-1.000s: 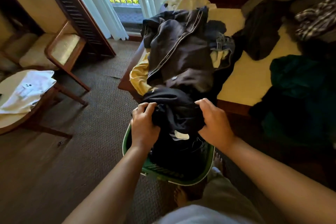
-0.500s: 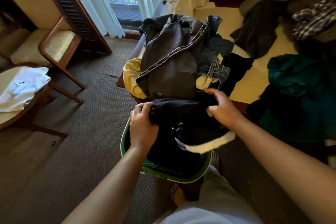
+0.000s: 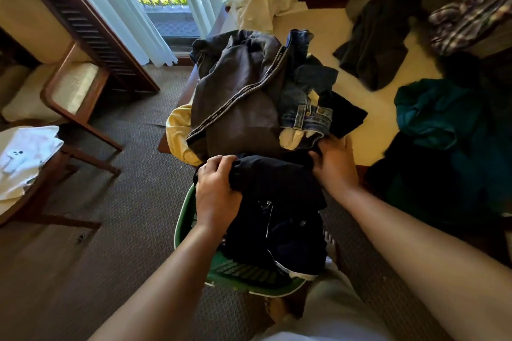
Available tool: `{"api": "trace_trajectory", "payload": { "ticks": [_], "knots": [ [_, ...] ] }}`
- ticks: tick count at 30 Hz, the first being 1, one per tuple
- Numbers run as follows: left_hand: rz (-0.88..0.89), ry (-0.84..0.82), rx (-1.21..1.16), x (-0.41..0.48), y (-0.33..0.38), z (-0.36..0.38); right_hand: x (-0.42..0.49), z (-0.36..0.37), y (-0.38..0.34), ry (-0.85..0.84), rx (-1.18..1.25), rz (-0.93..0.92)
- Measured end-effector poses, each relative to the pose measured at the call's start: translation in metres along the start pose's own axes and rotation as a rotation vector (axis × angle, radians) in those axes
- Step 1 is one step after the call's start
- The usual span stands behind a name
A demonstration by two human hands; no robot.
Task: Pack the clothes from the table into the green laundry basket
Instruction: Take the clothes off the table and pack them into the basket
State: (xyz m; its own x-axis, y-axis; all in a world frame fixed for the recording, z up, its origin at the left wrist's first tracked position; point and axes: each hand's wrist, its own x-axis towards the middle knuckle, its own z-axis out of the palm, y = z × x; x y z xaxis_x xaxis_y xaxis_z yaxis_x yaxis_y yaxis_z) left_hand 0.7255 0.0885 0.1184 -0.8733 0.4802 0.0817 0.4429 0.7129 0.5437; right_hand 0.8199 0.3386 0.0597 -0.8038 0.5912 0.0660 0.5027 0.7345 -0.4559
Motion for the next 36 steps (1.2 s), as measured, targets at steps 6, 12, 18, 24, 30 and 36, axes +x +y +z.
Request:
{"api": "trace_trajectory", "payload": {
  "ticks": [6, 12, 18, 24, 30, 36],
  "knots": [
    [0.005, -0.014, -0.009, -0.006, -0.005, 0.006, -0.112, -0.041, -0.060, 0.095, 0.541, -0.287],
    [0.029, -0.083, 0.033, -0.031, -0.013, 0.005, -0.109, -0.013, -0.049, 0.055, 0.349, 0.082],
    [0.023, -0.032, 0.063, -0.060, -0.028, -0.007, -0.110, 0.009, -0.048, -0.335, 0.650, 0.271],
    [-0.037, -0.118, 0.312, -0.081, -0.056, -0.009, -0.121, 0.034, -0.052, -0.636, 0.389, 0.293],
    [-0.064, -0.436, 0.293, -0.097, -0.078, 0.009, -0.147, 0.061, -0.022, -0.695, 0.225, 0.315],
    [-0.031, -0.512, 0.260, -0.113, -0.067, 0.036, -0.160, 0.103, 0.011, -0.682, 0.038, 0.240]
  ]
}}
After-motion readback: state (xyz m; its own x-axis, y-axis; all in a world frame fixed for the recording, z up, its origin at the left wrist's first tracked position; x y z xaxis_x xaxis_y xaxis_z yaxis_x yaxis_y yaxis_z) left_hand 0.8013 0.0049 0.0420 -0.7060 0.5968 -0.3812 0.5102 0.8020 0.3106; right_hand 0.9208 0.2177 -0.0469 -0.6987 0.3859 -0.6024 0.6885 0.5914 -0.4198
